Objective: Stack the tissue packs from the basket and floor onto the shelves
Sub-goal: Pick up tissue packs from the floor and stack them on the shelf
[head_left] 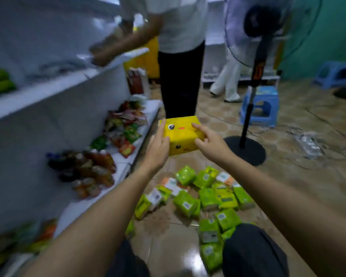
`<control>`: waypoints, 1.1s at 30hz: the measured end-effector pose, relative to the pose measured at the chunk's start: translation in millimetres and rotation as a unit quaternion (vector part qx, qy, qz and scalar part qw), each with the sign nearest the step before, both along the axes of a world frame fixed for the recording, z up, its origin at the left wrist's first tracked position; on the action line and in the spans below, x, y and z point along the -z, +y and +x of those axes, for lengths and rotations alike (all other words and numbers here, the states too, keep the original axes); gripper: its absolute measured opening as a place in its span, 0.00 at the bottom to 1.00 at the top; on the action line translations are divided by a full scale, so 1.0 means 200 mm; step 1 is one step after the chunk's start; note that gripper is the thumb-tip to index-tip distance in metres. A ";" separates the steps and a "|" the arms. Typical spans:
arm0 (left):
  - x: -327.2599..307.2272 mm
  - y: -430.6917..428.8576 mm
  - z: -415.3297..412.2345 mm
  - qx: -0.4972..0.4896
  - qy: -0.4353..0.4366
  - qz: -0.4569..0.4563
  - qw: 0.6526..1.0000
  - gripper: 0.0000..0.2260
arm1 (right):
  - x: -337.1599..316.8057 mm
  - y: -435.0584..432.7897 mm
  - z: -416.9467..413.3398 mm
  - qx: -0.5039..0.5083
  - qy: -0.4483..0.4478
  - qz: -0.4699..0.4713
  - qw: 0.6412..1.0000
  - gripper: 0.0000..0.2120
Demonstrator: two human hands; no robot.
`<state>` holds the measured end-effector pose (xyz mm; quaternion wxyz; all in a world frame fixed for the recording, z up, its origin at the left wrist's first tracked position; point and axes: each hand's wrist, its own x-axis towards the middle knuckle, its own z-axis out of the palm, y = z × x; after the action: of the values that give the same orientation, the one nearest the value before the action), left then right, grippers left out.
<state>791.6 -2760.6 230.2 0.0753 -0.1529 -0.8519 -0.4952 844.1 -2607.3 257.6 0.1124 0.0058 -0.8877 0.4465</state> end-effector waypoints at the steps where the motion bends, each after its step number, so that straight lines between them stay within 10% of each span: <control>1: -0.11 -0.16 0.03 -0.030 0.019 -0.017 0.999 0.28 | -0.09 -0.15 0.00 -0.023 0.026 0.000 0.999 0.26; 14: -0.93 -1.92 1.06 -0.426 0.125 -0.143 0.885 0.24 | -0.74 -1.94 0.38 -0.366 0.214 -0.036 0.905 0.24; 29: -0.86 -2.69 2.13 -0.642 0.013 -0.161 0.750 0.31 | -0.66 -3.11 1.10 -0.602 0.162 -0.073 0.778 0.23; 33: -0.80 -2.76 2.13 -0.702 -0.030 -0.275 0.656 0.28 | -0.63 -3.22 1.10 -0.605 0.191 -0.018 0.772 0.27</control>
<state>1218.3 -3312.9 389.6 0.3296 0.4917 -0.8049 -0.0426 1063.9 -3251.5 382.7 -0.0138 0.6253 -0.6527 0.4276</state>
